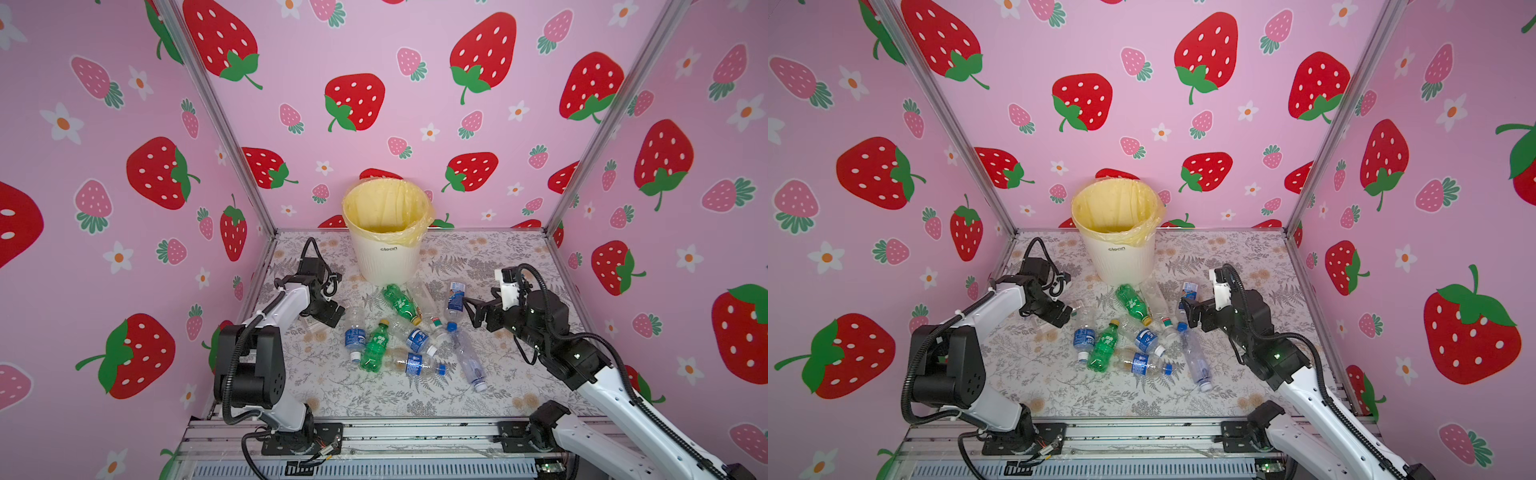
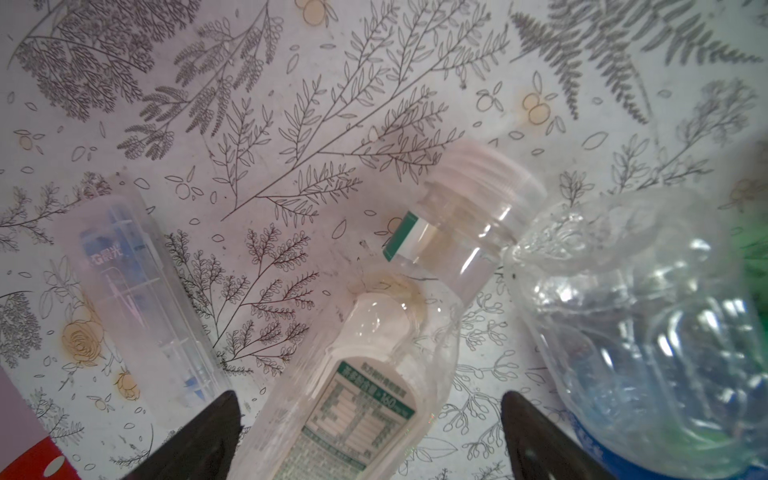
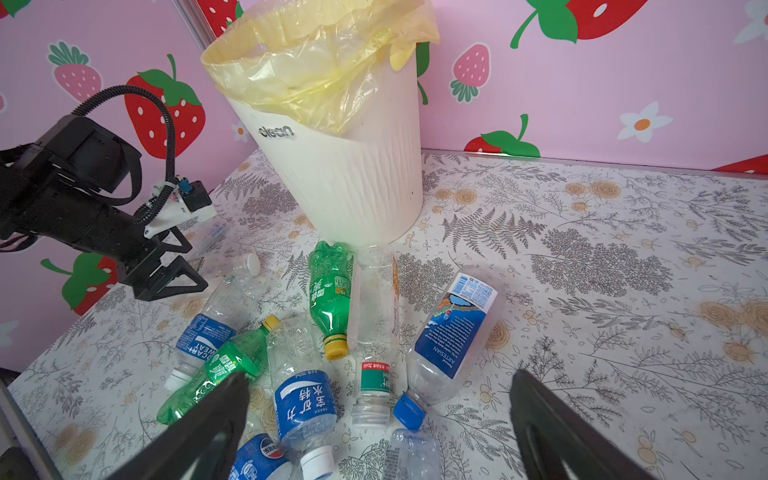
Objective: Throw the plastic bottles in the bin
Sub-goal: 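Lower the left gripper onto the clear bottle with a green-striped cap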
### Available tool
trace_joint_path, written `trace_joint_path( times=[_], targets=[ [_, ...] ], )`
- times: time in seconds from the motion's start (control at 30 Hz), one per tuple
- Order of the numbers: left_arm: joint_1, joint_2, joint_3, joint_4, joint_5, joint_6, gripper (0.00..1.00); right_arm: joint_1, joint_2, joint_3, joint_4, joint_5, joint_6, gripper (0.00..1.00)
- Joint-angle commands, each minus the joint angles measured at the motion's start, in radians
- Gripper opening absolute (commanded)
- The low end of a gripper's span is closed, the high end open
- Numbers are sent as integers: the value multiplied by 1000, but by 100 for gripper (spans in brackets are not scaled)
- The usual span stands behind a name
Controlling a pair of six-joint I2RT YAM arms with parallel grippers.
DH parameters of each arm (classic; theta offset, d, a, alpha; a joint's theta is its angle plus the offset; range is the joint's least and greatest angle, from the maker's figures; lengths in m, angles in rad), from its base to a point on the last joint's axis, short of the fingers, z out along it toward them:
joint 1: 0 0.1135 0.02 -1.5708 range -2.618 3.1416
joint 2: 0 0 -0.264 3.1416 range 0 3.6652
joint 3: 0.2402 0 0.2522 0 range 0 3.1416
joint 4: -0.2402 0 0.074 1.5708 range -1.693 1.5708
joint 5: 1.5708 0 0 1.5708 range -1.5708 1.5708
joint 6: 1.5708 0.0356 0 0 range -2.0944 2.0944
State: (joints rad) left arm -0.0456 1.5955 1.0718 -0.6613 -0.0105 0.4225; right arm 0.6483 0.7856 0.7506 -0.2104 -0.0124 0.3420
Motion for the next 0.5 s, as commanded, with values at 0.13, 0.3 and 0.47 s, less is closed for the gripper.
trace_joint_path(
  times=[0.13,0.3,0.47],
  targets=[
    [2,51,10,-14,-18,-1,100,-8,-1,-5,7,-12,-3,99],
    [2,59,7,-10,-15,-4,100,-10,-6,-9,9,-10,0,99],
    [7,98,26,-24,-19,-22,92,-12,-7,-11,7,-21,5,99]
  ],
)
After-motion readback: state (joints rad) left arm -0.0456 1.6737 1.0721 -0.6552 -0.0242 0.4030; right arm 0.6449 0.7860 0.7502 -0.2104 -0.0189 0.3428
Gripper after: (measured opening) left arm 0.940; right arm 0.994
